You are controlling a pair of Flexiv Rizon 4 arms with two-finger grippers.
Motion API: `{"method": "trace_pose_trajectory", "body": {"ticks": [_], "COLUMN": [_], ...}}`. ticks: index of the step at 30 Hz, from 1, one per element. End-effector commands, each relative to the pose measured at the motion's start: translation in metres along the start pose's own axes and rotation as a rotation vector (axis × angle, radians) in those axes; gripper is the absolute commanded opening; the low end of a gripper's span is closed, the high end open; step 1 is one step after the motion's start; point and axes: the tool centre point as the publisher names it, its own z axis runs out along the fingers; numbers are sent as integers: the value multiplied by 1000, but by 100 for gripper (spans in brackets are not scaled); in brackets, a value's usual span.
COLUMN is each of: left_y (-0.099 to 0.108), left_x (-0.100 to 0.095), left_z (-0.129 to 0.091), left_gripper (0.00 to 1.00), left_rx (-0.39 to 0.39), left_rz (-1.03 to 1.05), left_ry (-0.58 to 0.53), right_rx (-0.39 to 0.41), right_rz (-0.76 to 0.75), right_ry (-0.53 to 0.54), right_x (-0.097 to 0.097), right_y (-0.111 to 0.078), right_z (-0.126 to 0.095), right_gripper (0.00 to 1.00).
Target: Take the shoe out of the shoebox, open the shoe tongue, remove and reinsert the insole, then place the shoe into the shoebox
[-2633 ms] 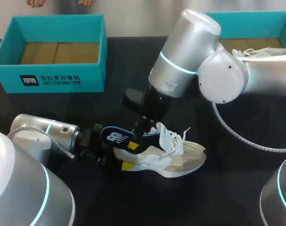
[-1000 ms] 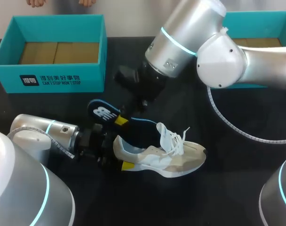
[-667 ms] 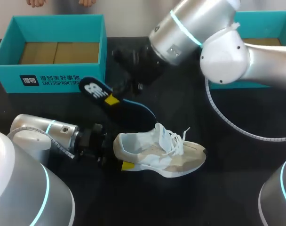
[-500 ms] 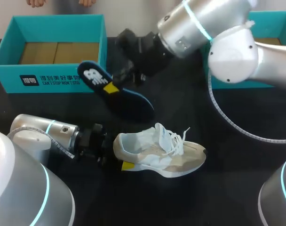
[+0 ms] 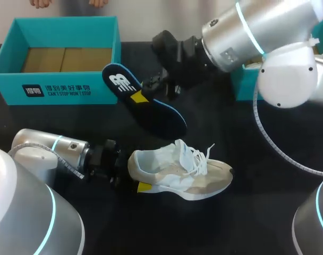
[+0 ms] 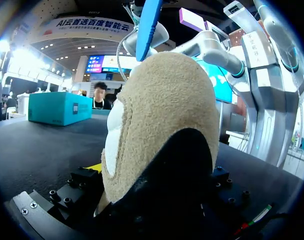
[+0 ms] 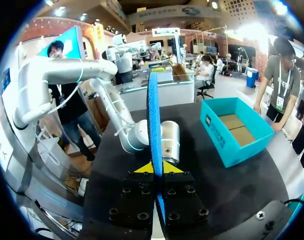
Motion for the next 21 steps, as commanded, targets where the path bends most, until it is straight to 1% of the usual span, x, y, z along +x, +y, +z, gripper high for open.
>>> {"method": "trace_pose_trajectory", "body": {"ticks": [1, 8, 9, 10, 11, 21], "left_y": [-1, -1, -1, -1, -1, -1], "left_x": [1, 1, 1, 1, 1, 1], "left_z": [0, 0, 0, 0, 0, 0], "left_gripper": [0, 0, 0, 0, 0, 0], "left_rx": [1, 1, 1, 1, 1, 1], "left_rz": [0, 0, 0, 0, 0, 0], "left_ry": [-2, -2, -2, -2, -2, -2], "right_rx": [-97, -126, -148, -189, -195, -195], "right_rz": [-55, -74, -79, -75, -65, -65], "right_ry": [-38, -48, -31, 5, 16, 16], "right_x": [5, 29, 31, 32, 33, 33], "right_y": [18, 68, 74, 78, 81, 81], "right_z": [-24, -87, -95, -101, -107, -107], "right_gripper": [0, 0, 0, 0, 0, 0]}}
